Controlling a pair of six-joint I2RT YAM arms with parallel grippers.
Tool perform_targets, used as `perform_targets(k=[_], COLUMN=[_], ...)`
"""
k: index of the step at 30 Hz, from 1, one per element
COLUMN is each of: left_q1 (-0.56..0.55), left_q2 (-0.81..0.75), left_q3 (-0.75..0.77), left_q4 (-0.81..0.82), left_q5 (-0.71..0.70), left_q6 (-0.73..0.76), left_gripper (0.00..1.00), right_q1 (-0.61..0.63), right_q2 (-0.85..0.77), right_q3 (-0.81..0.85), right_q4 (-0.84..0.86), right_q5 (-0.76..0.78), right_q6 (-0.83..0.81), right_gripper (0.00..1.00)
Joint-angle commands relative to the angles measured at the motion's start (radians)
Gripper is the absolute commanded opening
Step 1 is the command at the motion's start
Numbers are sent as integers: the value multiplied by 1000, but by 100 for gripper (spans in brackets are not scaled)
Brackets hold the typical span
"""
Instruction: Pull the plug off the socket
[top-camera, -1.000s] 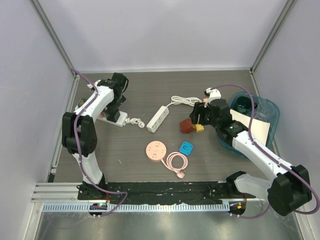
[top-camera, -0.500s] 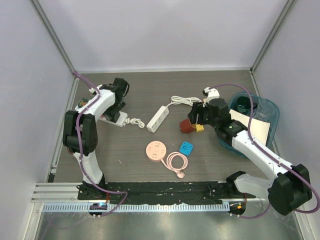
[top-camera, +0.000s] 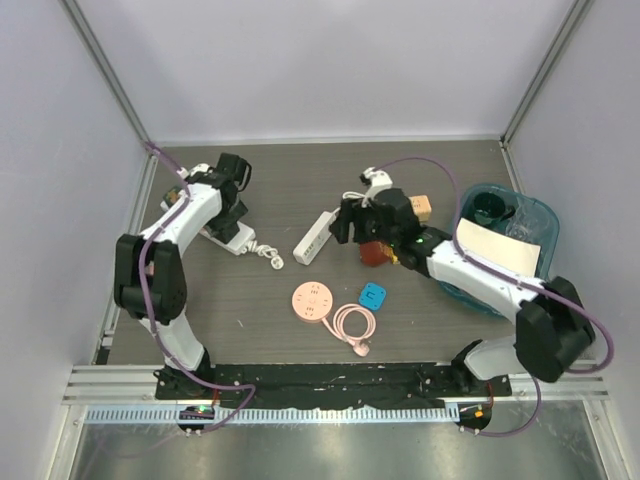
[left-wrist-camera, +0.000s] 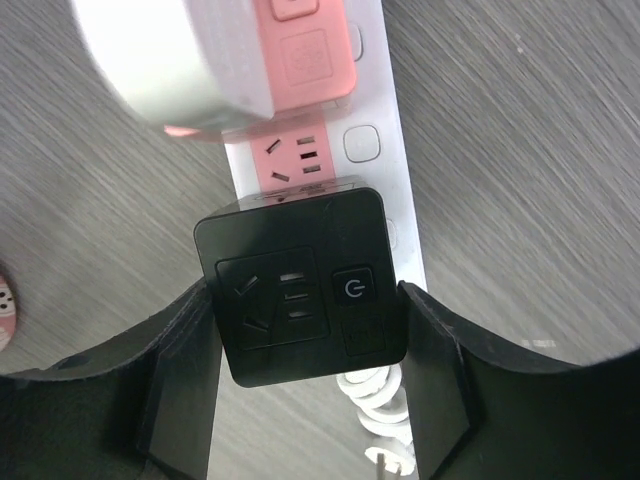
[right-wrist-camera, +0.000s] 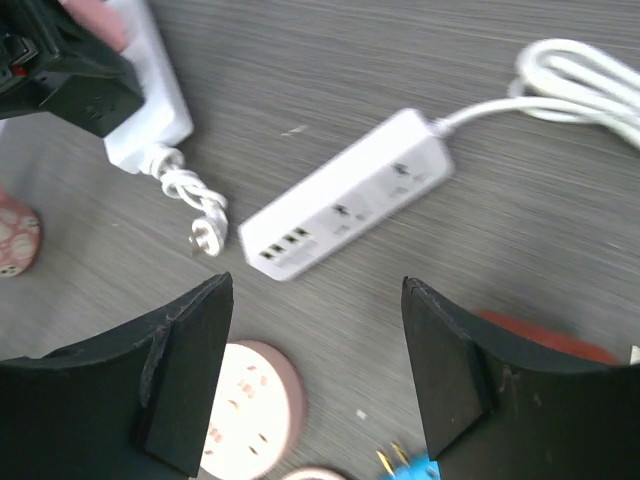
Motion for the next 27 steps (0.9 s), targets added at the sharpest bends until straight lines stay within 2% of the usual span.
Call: perform_targets(k=[1,5,6,9,11,20,27], left_q1=[-1,0,0,-1,0,-1,0], left_q2=[-225,-300,-308,-328,-346,-357,-352], left_q3=[-56,-130,-141,-159,-173,-230,-228], left_q4=[146,221,225,234,245,307,307], left_q5=[40,112,132,158,166,266,283], left_q6=[153,209,210,227,238,232,233], left_gripper=[0,0,0,0,0,0,0], right_q1=[110,149,152,161,161,169,187], right_q2=[145,353,419,485,544,774,870], right_q3=[121,243,266,308,334,515,586], right_q4=[178,233,241,321,365,421,430], right_q5=[-19,-76,-83,-102,-111,-215,-284], right_q6=[65,160,200,272,379,589,626], right_gripper=[76,80,84,87,87,81,71])
